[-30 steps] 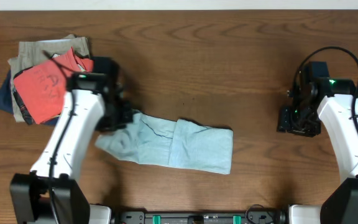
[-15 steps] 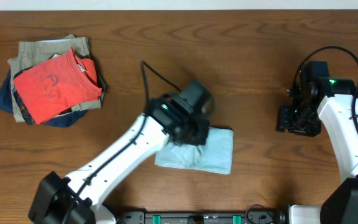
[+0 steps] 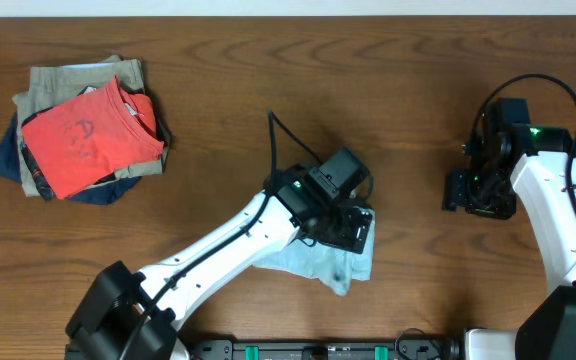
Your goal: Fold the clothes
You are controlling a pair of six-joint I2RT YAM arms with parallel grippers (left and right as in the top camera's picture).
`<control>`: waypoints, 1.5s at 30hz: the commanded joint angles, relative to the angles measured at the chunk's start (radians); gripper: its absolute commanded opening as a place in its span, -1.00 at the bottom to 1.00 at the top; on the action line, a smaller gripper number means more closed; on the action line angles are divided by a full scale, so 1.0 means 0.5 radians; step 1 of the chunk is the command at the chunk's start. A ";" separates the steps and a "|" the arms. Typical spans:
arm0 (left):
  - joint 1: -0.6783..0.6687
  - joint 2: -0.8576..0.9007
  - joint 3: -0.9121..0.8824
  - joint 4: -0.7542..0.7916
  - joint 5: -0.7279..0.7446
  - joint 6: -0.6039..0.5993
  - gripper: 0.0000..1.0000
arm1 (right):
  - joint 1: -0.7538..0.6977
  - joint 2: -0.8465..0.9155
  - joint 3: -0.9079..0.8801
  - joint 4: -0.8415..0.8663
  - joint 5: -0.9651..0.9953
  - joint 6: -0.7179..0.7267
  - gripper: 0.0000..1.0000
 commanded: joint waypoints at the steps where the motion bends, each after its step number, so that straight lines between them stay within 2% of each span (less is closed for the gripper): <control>1: 0.123 -0.130 0.027 -0.030 -0.005 0.130 0.71 | -0.009 -0.017 0.014 0.004 0.009 -0.024 0.28; 4: 0.270 -0.204 0.027 -0.096 -0.008 0.133 0.71 | -0.009 -0.017 0.011 0.004 -0.156 -0.134 0.31; 9: 0.596 -0.229 0.025 -0.266 -0.024 0.149 0.77 | 0.040 -0.017 -0.001 0.002 -0.986 -0.652 0.29; 10: 0.651 -0.229 0.023 -0.292 -0.024 0.148 0.80 | 0.073 -0.017 -0.006 0.002 -1.037 -0.681 0.29; 18: 0.989 -0.226 -0.011 -0.353 -0.023 0.148 0.90 | 0.468 -0.009 -0.090 0.153 -0.983 -0.684 0.29; 24: 1.050 -0.226 -0.026 -0.390 -0.024 0.149 0.90 | 0.745 -0.005 -0.281 0.481 -0.675 -0.348 0.23; 26: 1.050 -0.226 -0.026 -0.390 -0.024 0.149 0.90 | 0.797 -0.002 -0.357 0.606 -0.659 -0.302 0.08; 27: 1.050 -0.226 -0.026 -0.389 -0.024 0.149 0.90 | 0.814 0.000 -0.392 0.671 -0.658 -0.280 -0.18; 29: 1.050 -0.226 -0.026 -0.388 -0.025 0.149 0.90 | 0.827 0.000 -0.453 0.816 -0.652 -0.246 -0.87; 30: 1.050 -0.226 -0.026 -0.388 -0.028 0.148 0.90 | 0.826 0.000 -0.473 0.878 -0.611 -0.202 -0.97; 37: 1.050 -0.226 -0.031 -0.421 -0.028 0.149 0.90 | 0.748 -0.001 -0.472 1.172 0.270 0.246 -0.98; 38: 1.049 -0.226 -0.037 -0.420 -0.028 0.148 0.91 | 0.729 -0.001 -0.471 1.196 0.318 0.282 -0.97; 39: 1.050 -0.226 -0.047 -0.420 -0.028 0.149 0.91 | 0.709 0.000 -0.471 1.220 0.319 0.294 -0.68; 40: 1.050 -0.226 -0.062 -0.419 -0.028 0.149 0.92 | 0.688 0.000 -0.471 1.235 0.270 0.294 -0.17; 41: 1.050 -0.226 -0.075 -0.417 -0.028 0.148 0.93 | 0.678 0.000 -0.471 1.235 0.221 0.294 0.12; 42: 1.050 -0.225 -0.092 -0.417 -0.028 0.149 0.98 | 0.674 0.000 -0.471 1.228 0.175 0.293 0.29; 45: 1.050 -0.208 -0.122 -0.416 -0.028 0.161 0.96 | 0.673 0.000 -0.471 1.142 0.102 0.293 0.54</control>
